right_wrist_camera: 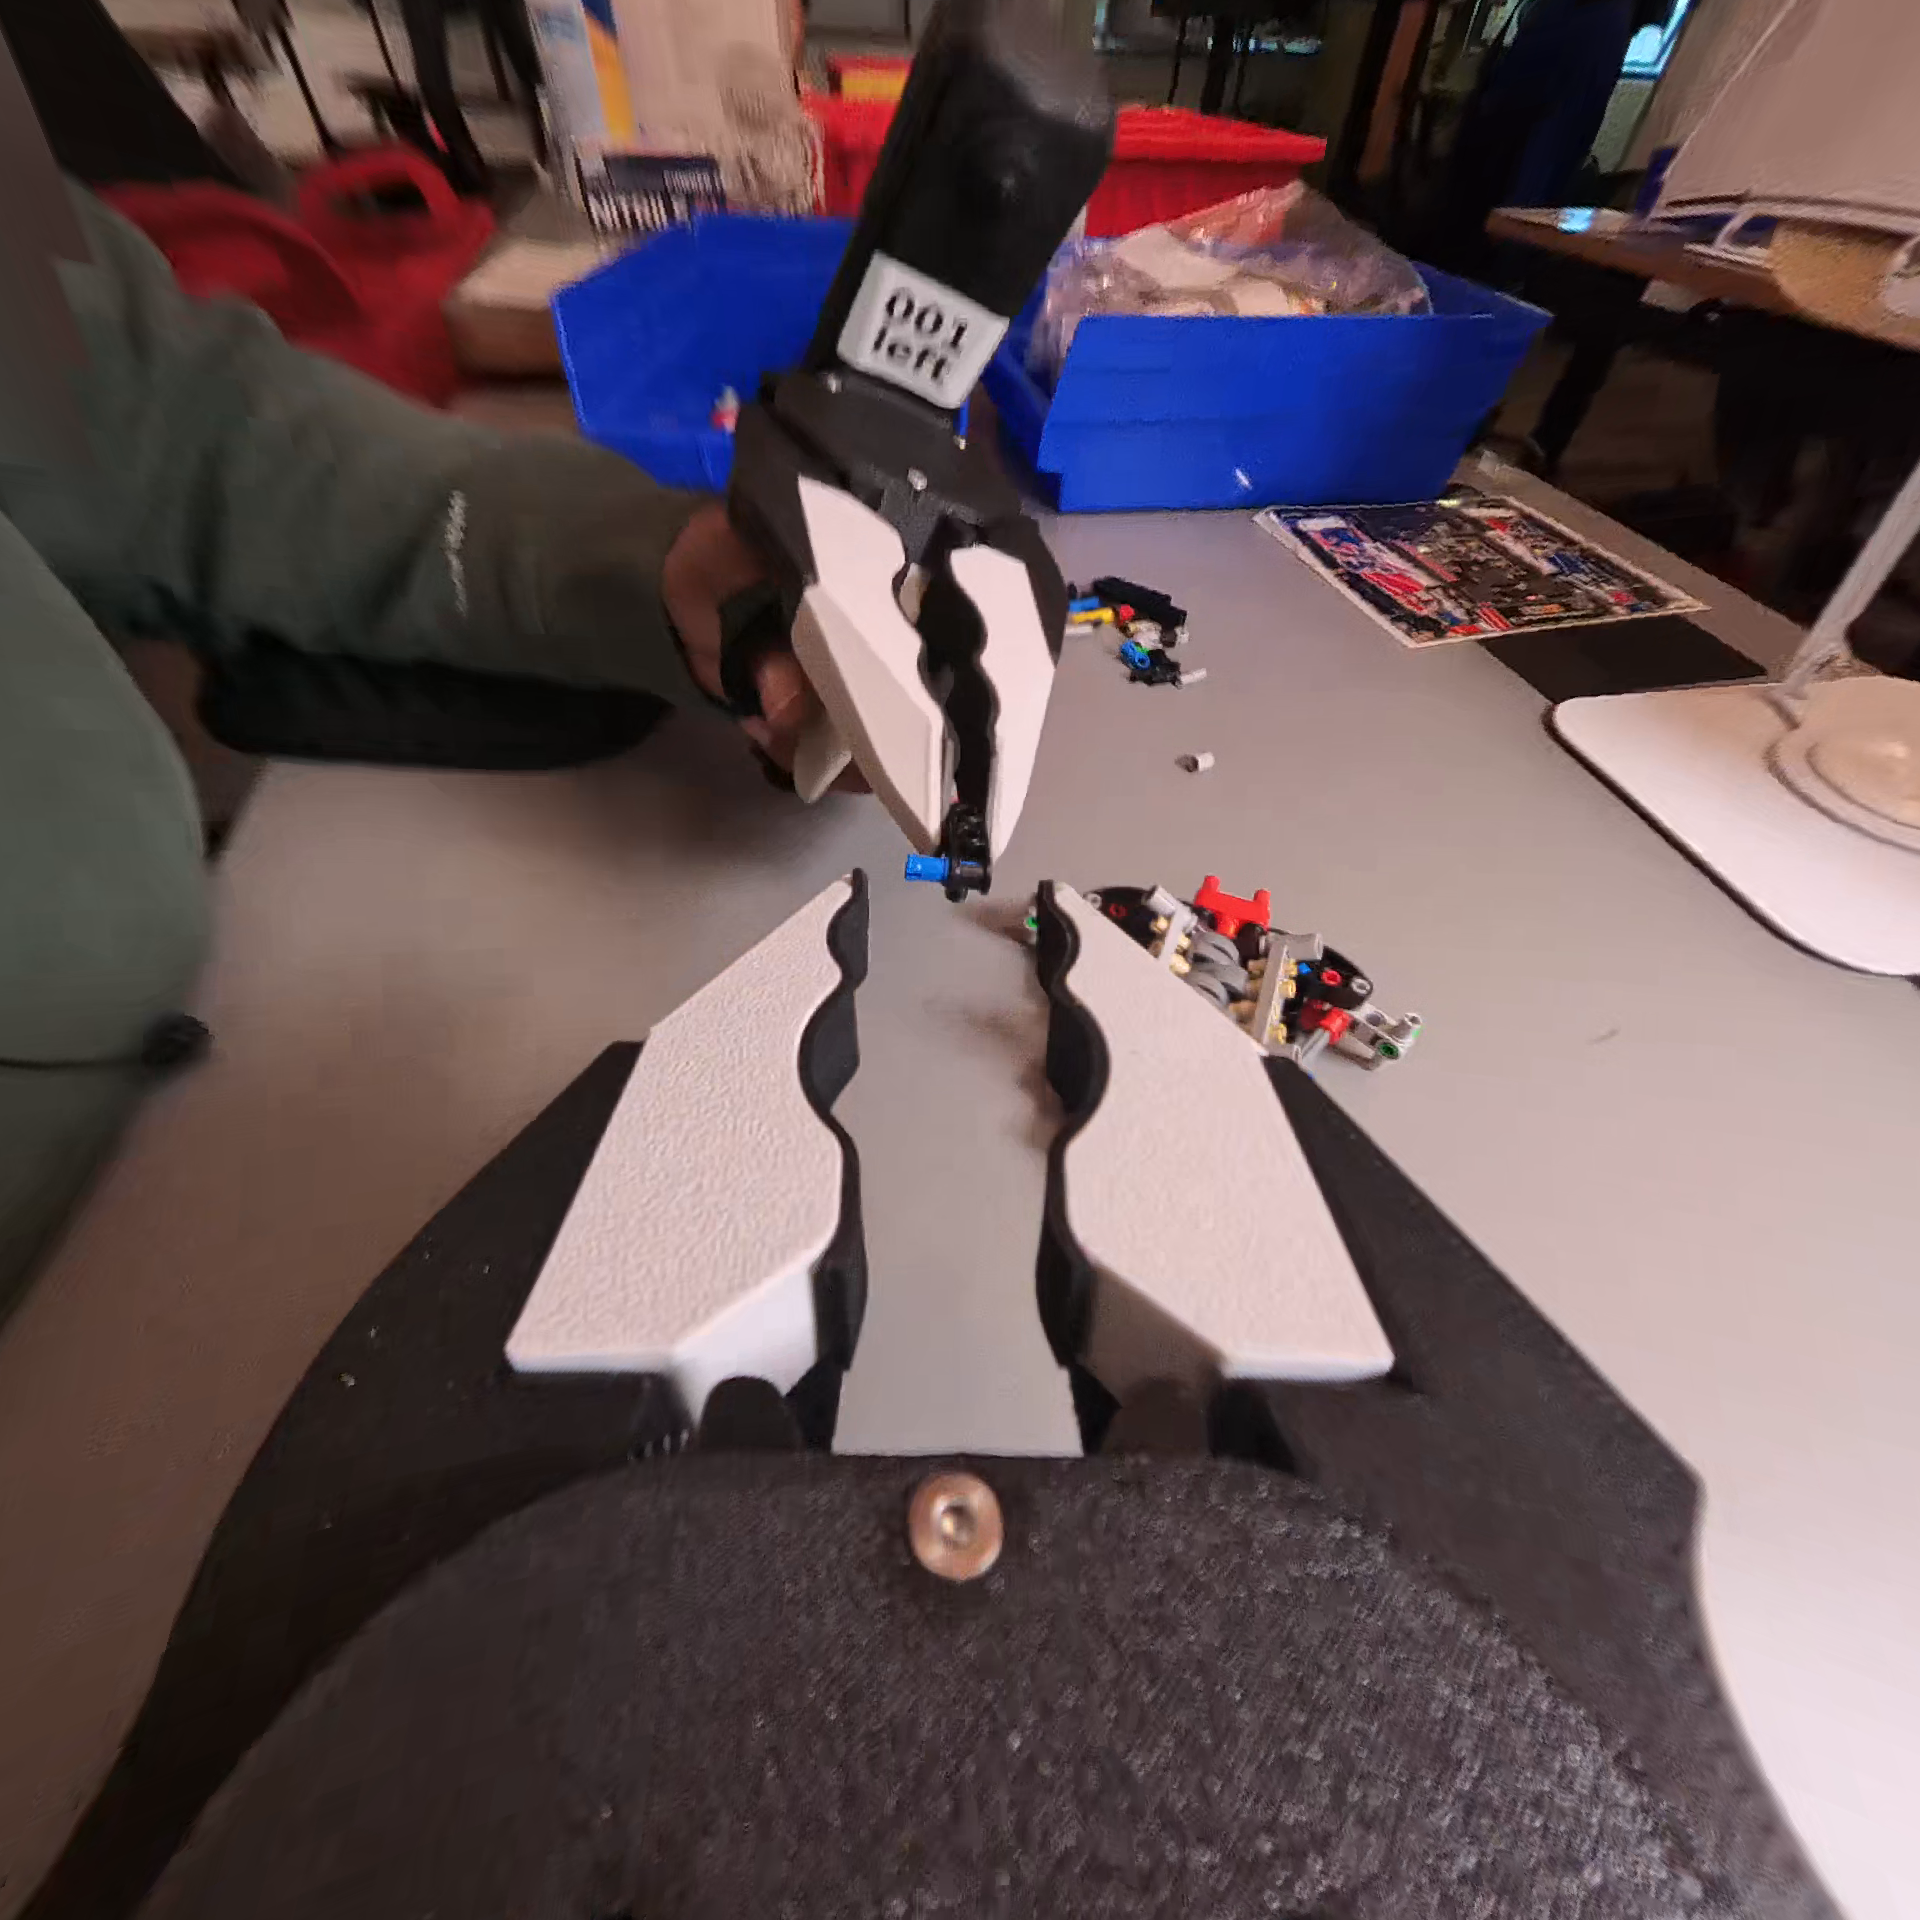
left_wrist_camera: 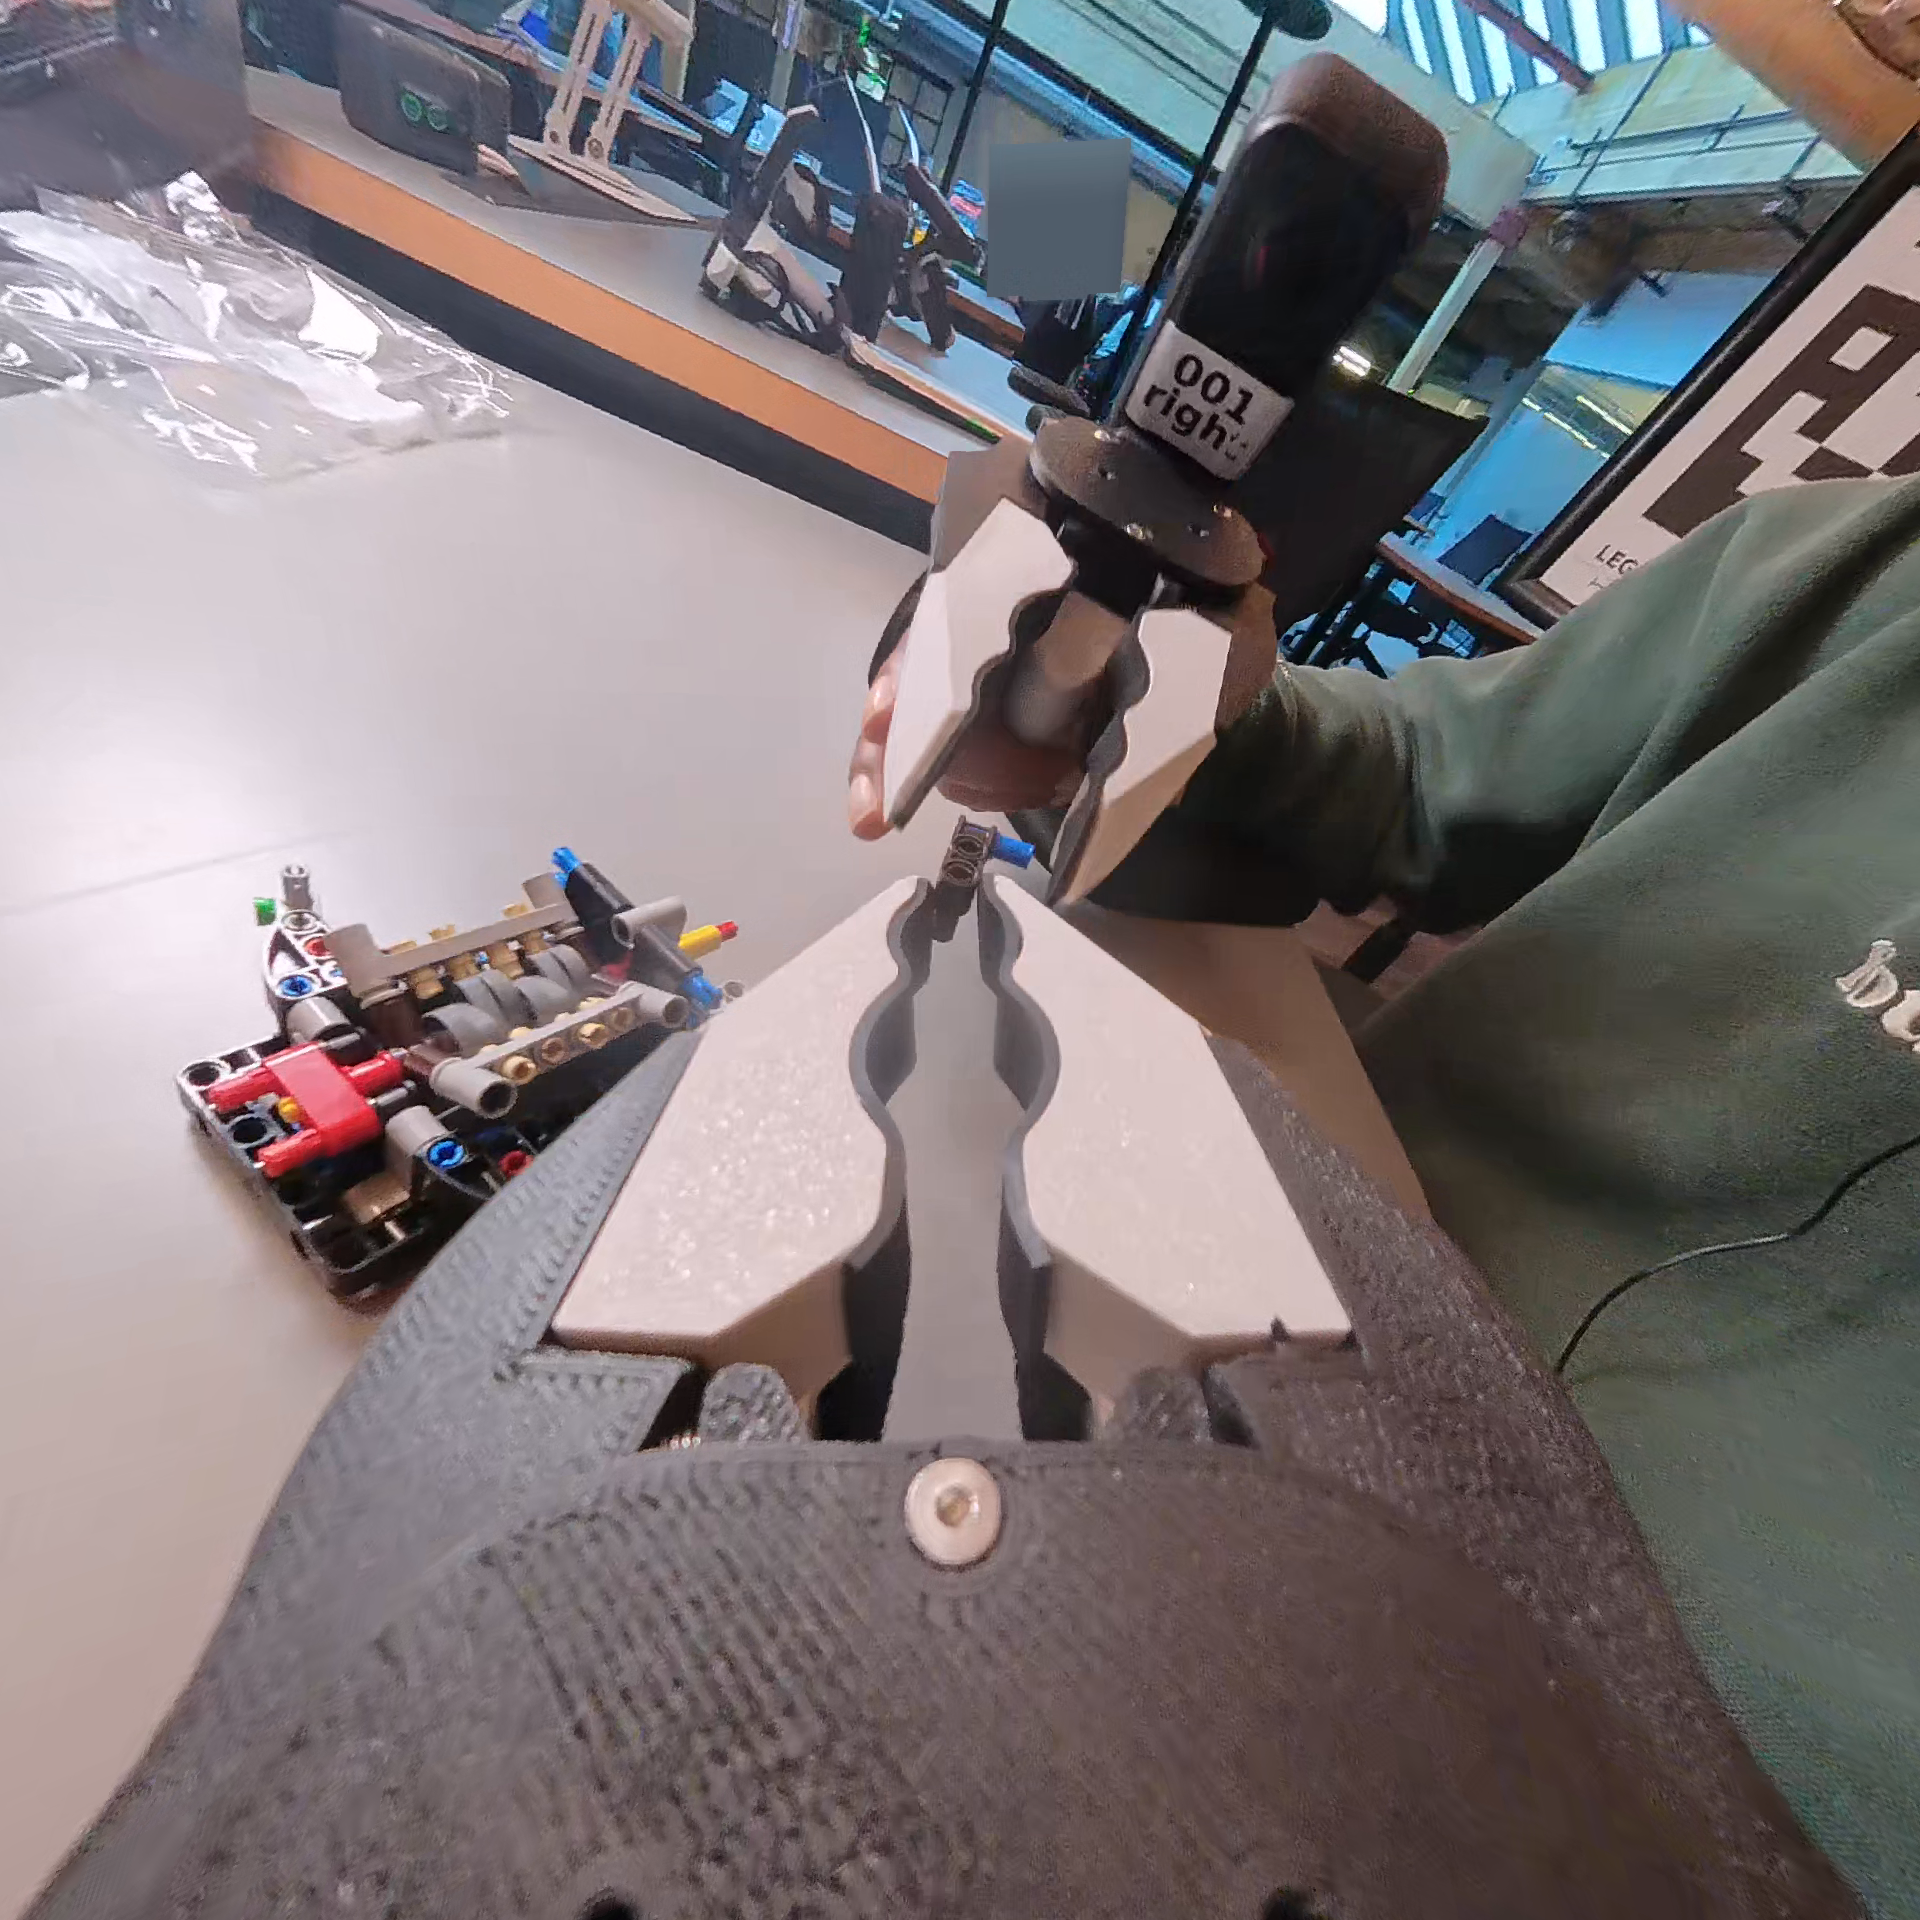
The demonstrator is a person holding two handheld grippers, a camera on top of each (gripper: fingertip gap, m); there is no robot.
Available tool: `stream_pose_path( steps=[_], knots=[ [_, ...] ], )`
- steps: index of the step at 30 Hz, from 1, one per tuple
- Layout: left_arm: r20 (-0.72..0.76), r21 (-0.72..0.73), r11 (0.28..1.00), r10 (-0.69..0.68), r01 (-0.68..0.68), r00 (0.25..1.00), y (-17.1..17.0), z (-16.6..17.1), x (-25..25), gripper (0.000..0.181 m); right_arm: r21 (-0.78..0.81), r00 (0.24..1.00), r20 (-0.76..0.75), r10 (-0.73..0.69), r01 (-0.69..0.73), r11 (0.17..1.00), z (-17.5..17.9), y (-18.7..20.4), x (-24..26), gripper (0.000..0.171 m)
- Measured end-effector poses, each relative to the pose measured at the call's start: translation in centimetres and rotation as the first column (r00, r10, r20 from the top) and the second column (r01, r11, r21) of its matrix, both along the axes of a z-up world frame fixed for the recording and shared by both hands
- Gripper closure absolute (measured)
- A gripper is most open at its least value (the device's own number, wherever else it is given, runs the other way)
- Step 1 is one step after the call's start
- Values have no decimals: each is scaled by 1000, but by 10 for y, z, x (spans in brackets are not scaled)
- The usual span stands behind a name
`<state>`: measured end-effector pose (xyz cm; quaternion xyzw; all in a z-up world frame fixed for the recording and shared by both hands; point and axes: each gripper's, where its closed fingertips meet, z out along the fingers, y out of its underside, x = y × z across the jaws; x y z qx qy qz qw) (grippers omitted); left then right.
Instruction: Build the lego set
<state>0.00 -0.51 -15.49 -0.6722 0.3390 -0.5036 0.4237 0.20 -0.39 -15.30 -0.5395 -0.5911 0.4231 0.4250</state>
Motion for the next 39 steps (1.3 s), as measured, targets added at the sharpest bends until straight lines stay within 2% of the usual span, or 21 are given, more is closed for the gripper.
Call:
stream_pose_path(
  steps=[3, 6, 11, 12, 17, 19, 23, 25, 28, 31, 33, 39],
  knots=[
    [-35, 14, 1000, -8, 8, 999, -1, -4, 3, 174, 14, 1000, 27, 6, -6, 1000, -7, -4, -4, 142],
    [-46, 20, 1000, -12, 13, 999, -1, -6, 5, 174, -3, 1000, 16, 5, -5, 1000, -6, -4, -3, 156],
    [-68, 24, 1000, -8, 10, 998, 1, -9, 6, 174, -9, 999, 37, -3, 3, 1000, -11, -3, -3, 150],
    [-71, 25, 1000, -8, 9, 997, 1, -10, 5, 174, -1, 999, 42, -3, 3, 1000, -11, -3, -3, 155],
    [-114, 64, 998, 33, -25, 993, 6, -12, 3, 174, -13, 997, 67, -34, 35, 999, -15, 2, -3, 156],
    [-151, 107, 992, 89, -73, 985, 17, -12, -5, 155, -25, 992, 92, -82, 85, 996, -18, 12, 0, 156],
    [-357, 178, 971, 215, -160, 909, 51, -37, -44, 139, -37, 966, 172, -192, 201, 979, -30, 35, 14, 156],
    [-405, 161, 972, 222, -170, 887, 58, -50, -56, 134, -30, 957, 197, -214, 224, 974, -36, 37, 16, 156],
    [-408, 126, 982, 180, -140, 895, 55, -57, -51, 136, 1, 943, 239, -233, 240, 971, -45, 36, 14, 156],
    [-474, 170, 979, 180, -111, 862, 51, -65, -45, 142, 30, 927, 287, -240, 242, 970, -56, 35, 13, 156],
    [-486, 179, 980, 167, -89, 858, 46, -66, -39, 148, 40, 926, 294, -237, 236, 971, -60, 34, 12, 156],
    [-506, 192, 977, 175, -88, 845, 42, -66, -37, 151, 61, 924, 296, -242, 234, 970, -63, 40, 15, 156]
  ],
)
